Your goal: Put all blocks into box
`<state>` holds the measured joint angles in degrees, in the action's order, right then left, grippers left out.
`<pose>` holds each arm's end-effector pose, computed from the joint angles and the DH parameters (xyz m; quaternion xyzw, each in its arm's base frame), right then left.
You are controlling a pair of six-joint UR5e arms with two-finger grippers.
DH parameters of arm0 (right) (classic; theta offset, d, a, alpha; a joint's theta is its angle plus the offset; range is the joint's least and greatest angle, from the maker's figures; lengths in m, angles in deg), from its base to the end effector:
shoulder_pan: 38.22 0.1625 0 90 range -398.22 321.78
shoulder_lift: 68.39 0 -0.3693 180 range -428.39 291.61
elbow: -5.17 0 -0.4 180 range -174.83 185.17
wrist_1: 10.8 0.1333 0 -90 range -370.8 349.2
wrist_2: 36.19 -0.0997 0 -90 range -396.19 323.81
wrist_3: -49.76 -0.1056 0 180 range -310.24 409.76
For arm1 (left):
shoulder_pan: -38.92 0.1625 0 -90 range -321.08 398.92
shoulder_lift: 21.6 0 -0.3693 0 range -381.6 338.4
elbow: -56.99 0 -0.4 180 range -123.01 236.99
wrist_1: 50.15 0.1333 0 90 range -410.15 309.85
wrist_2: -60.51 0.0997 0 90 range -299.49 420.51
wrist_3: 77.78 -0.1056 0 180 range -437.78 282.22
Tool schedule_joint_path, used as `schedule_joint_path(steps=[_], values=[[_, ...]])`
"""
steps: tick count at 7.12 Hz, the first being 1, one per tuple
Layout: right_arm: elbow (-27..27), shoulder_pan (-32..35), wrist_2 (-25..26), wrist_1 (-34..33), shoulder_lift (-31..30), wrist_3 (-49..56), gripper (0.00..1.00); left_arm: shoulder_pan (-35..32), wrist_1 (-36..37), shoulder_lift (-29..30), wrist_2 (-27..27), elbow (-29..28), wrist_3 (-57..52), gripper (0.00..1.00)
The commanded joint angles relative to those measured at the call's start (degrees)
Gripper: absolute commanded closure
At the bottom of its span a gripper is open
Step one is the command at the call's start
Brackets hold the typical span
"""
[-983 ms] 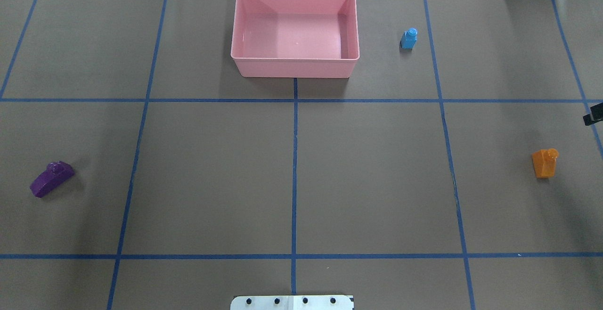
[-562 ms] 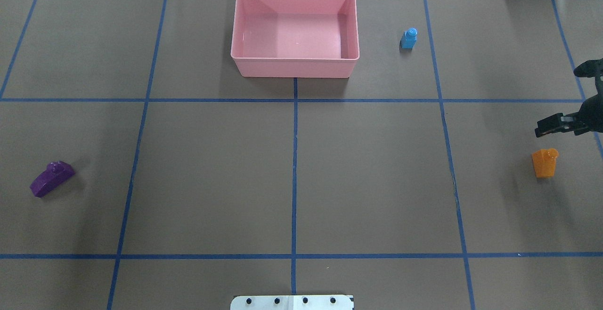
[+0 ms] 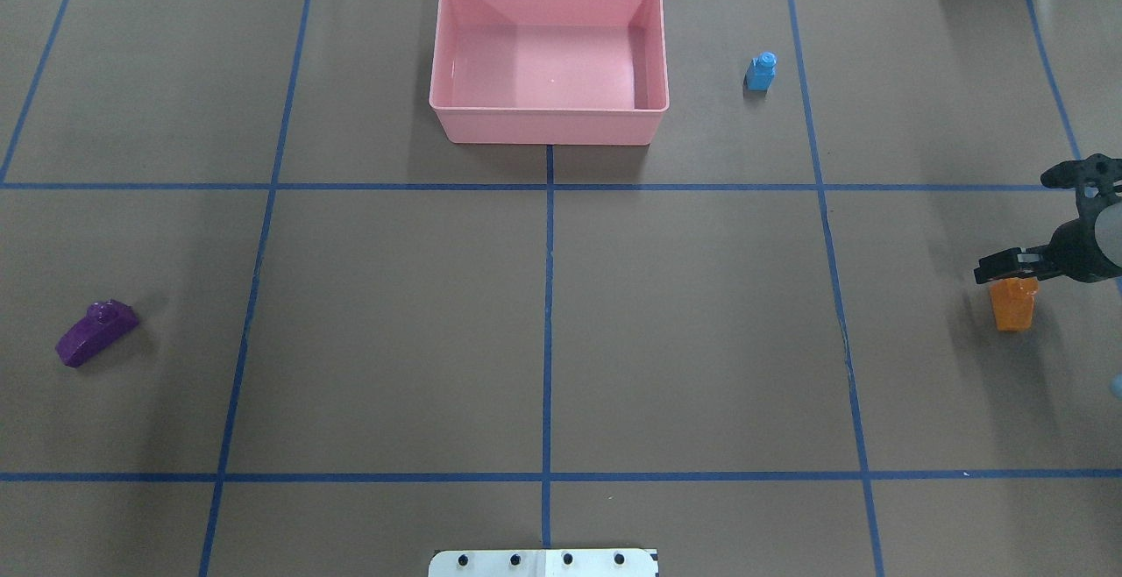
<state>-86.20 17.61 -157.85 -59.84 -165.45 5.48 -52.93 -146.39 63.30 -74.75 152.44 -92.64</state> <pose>-0.2085 -0.4458 0.5845 0.0614 -0.3857 -0.0015 0.9206 -0.0736 -0.4726 0.5903 0.1083 0.3724 0.1264 0.9130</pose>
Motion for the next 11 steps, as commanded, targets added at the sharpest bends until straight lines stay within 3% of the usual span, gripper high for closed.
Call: schedule_joint_path(steps=[1,2,3,6,7,9,11], values=[[-0.2,-0.8,-0.2,0.1,-0.9,-0.1,0.28,0.0,0.0,0.0,0.0,0.0,0.0,0.00],[-0.2,-1.0,-0.4,0.1,-1.2,-0.1,0.76,0.1,0.0,0.0,0.0,0.0,0.0,0.00],[-0.4,-1.0,-0.7,0.1,-1.3,-0.1,1.00,0.1,0.0,0.0,0.0,-0.1,0.0,0.00],[-5.5,-0.6,-2.9,-0.6,-0.1,-0.1,1.00,0.3,0.1,0.0,0.0,-0.1,0.0,0.00],[-6.1,1.3,-3.4,-0.7,3.2,-0.2,1.00,0.3,0.0,0.0,0.0,-0.2,0.0,0.00],[-4.5,2.1,-3.0,-1.8,13.2,-7.1,1.00,0.3,0.0,0.0,0.0,-0.3,0.0,0.00],[1.2,2.1,-2.9,-4.2,26.4,-11.4,1.00,0.3,0.0,0.0,0.0,-0.3,0.0,0.00]])
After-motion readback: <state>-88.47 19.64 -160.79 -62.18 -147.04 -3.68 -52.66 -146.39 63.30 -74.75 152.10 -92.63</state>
